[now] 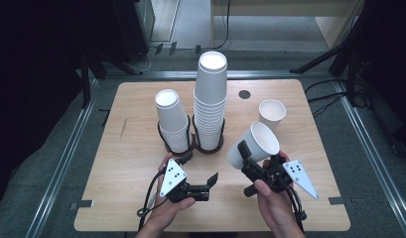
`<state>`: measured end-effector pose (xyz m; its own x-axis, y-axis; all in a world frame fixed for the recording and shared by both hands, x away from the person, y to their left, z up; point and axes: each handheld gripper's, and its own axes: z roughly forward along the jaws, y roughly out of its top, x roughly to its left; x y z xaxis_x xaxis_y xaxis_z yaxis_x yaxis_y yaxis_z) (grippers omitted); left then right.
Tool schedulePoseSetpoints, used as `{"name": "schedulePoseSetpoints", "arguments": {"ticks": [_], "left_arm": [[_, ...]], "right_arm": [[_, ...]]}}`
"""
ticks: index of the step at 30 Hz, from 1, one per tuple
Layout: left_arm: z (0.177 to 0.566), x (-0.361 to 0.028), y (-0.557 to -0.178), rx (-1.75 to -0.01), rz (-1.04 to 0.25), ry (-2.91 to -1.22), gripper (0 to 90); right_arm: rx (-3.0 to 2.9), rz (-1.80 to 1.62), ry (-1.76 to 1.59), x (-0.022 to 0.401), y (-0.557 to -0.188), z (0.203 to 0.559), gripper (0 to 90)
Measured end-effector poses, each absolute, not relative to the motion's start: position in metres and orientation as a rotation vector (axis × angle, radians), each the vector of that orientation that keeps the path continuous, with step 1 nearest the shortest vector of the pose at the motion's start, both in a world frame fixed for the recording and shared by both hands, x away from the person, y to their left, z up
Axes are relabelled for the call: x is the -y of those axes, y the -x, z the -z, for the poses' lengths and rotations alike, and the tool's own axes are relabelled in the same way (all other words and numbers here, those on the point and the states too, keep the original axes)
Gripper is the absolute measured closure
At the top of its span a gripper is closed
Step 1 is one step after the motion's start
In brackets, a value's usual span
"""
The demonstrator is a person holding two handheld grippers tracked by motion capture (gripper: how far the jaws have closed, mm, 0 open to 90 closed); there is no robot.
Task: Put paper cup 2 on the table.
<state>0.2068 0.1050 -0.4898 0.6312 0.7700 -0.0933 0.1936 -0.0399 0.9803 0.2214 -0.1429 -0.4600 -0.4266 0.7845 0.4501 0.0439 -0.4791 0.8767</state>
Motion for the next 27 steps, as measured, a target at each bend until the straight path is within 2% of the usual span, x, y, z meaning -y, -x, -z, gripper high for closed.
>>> {"name": "schedulePoseSetpoints", "arguments": {"ticks": [14, 27], "left_arm": [[0.491, -0.107, -0.209, -0.843, -0.555, -1.584, 1.1], [0.491, -0.110, -0.210, -0.866, -0.559, -1.581, 1.1]], "right_arm": [[-1.319, -1.529, -0.785, 0.124, -0.212, 0.463, 13.8], [-1.352, -1.317, -0.624, 0.117, -0.212, 0.472, 13.8]]}}
